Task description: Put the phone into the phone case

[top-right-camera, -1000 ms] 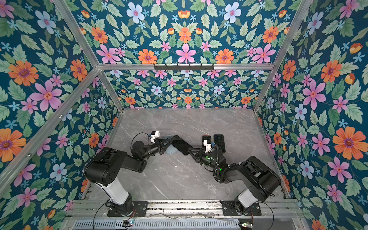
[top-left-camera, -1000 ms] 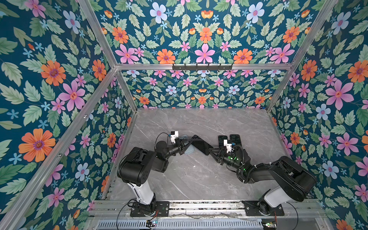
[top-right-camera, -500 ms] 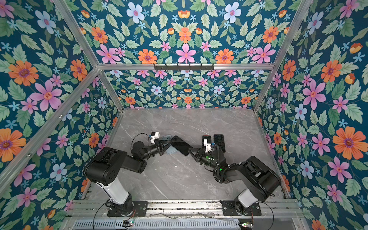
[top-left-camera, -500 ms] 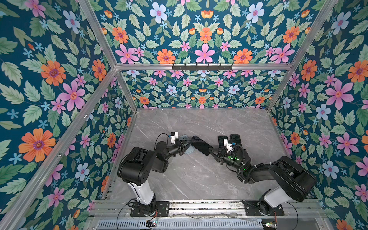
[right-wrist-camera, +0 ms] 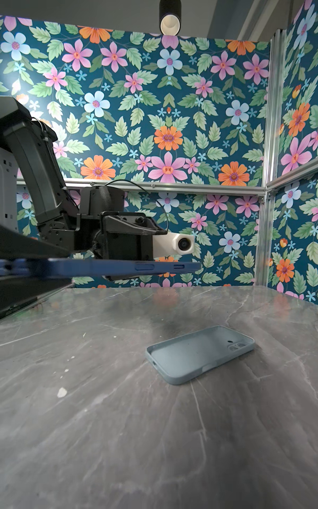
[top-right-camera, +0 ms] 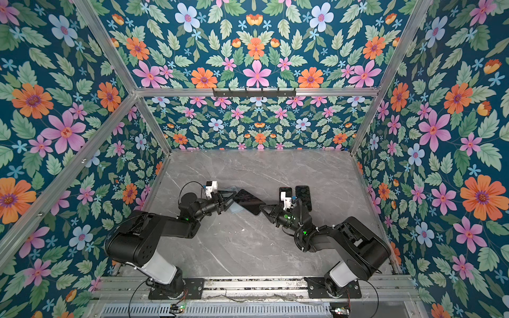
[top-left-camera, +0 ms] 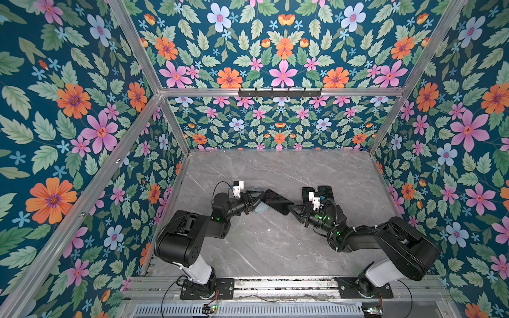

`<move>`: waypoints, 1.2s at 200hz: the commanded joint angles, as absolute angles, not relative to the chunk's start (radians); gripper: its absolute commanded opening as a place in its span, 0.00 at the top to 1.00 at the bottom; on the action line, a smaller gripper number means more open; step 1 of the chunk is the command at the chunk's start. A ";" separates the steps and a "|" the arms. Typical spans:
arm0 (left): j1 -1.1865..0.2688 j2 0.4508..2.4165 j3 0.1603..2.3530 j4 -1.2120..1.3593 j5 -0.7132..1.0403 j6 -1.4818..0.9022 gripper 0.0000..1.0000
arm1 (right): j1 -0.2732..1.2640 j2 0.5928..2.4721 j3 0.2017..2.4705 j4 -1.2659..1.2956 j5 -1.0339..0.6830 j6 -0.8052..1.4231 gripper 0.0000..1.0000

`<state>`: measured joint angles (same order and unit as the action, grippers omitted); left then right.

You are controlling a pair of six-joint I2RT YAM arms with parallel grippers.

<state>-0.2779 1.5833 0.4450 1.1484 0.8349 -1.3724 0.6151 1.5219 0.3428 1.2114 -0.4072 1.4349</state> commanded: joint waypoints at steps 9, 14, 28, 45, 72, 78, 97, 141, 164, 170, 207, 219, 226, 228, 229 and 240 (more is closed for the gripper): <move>-0.238 1.507 0.544 0.644 0.799 -1.024 0.37 | 0.602 1.503 0.372 1.138 -0.435 1.413 1.00; -0.233 1.499 0.569 0.569 0.783 -0.981 0.34 | 0.598 1.504 0.377 1.132 -0.442 1.412 1.00; -0.216 1.500 0.635 0.412 0.750 -0.886 0.29 | 0.580 1.516 0.388 1.123 -0.467 1.410 1.00; -0.201 1.527 0.716 0.291 0.718 -0.804 0.27 | 0.560 1.539 0.402 1.127 -0.496 1.414 1.00; -0.186 1.598 0.893 0.035 0.620 -0.638 0.22 | 0.541 1.576 0.423 1.134 -0.544 1.412 1.00; -0.178 1.618 0.922 0.006 0.607 -0.620 0.21 | 0.538 1.584 0.425 1.134 -0.551 1.405 1.00; -0.164 1.692 1.032 -0.088 0.565 -0.564 0.20 | 0.527 1.606 0.434 1.122 -0.574 1.383 1.00; -0.161 1.854 1.239 -0.201 0.490 -0.515 0.14 | 0.514 1.643 0.489 1.078 -0.632 1.353 1.00; -0.160 1.928 1.325 -0.203 0.475 -0.510 0.14 | 0.513 1.645 0.507 1.040 -0.643 1.335 1.00; -0.158 1.947 1.347 -0.207 0.475 -0.508 0.14 | 0.514 1.642 0.509 1.032 -0.644 1.331 1.00; -0.160 2.034 1.404 -0.189 0.513 -0.521 0.16 | 0.514 1.611 0.529 0.908 -0.646 1.288 1.00; -0.160 2.049 1.402 -0.178 0.540 -0.529 0.18 | 0.513 1.597 0.536 0.869 -0.643 1.269 1.00; -0.161 2.059 1.401 -0.178 0.565 -0.535 0.20 | 0.513 1.589 0.537 0.849 -0.639 1.261 1.00; -0.163 2.061 1.401 -0.178 0.574 -0.536 0.20 | 0.514 1.587 0.537 0.844 -0.638 1.257 1.00; -0.163 2.063 1.401 -0.178 0.579 -0.536 0.20 | 0.514 1.587 0.537 0.841 -0.638 1.257 1.00; -0.172 2.069 1.390 -0.175 0.608 -0.539 0.22 | 0.514 1.579 0.540 0.822 -0.633 1.246 1.00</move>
<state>-0.1623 2.0563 1.3975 -0.1799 0.5316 -0.5262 0.5129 1.5978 0.5293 0.8577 -0.6273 1.2808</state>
